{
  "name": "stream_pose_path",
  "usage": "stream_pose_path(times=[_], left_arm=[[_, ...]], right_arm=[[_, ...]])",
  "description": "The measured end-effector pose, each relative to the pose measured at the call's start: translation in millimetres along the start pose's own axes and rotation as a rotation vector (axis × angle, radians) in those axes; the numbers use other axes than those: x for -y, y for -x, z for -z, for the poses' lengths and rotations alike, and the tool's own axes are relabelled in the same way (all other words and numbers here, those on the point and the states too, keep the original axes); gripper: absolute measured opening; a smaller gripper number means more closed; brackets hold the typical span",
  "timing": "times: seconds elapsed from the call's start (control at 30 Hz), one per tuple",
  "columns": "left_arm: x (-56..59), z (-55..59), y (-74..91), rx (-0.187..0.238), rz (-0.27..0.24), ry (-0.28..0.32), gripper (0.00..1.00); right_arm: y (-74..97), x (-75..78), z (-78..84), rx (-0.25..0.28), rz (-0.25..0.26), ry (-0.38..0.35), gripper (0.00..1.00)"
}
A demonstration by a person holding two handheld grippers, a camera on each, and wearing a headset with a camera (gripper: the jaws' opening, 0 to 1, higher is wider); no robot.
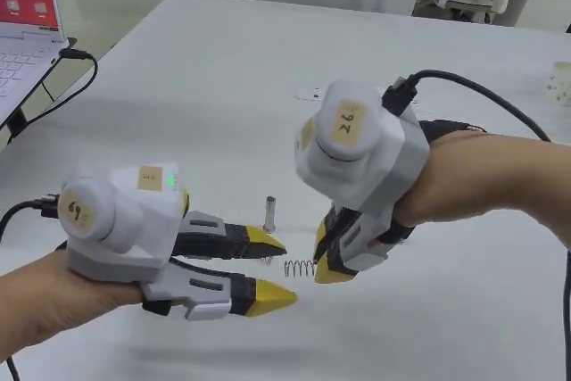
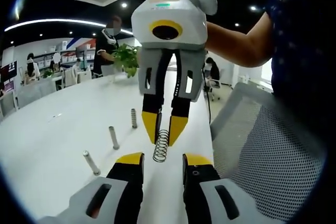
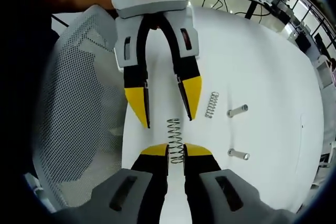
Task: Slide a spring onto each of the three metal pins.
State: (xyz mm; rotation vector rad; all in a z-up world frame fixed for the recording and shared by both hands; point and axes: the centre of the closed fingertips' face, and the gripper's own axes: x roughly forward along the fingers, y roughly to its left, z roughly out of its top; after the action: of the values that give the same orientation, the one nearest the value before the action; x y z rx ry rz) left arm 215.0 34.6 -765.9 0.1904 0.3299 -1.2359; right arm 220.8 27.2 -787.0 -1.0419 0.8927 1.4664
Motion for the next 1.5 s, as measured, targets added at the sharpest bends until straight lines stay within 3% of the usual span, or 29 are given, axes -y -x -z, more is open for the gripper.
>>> stream_pose_path(times=[0.77, 1.5], left_arm=[[2.0, 5.3, -1.4, -0.022, 0.011, -0.033, 0.03], [2.1, 6.2, -0.4, -0.026, 0.02, -0.024, 0.02]], right_arm=[[-3.4, -7.0, -6.6, 0.003, -0.023, 0.019, 0.08], [-5.5, -7.5, -7.5, 0.011, -0.03, 0.028, 0.09]])
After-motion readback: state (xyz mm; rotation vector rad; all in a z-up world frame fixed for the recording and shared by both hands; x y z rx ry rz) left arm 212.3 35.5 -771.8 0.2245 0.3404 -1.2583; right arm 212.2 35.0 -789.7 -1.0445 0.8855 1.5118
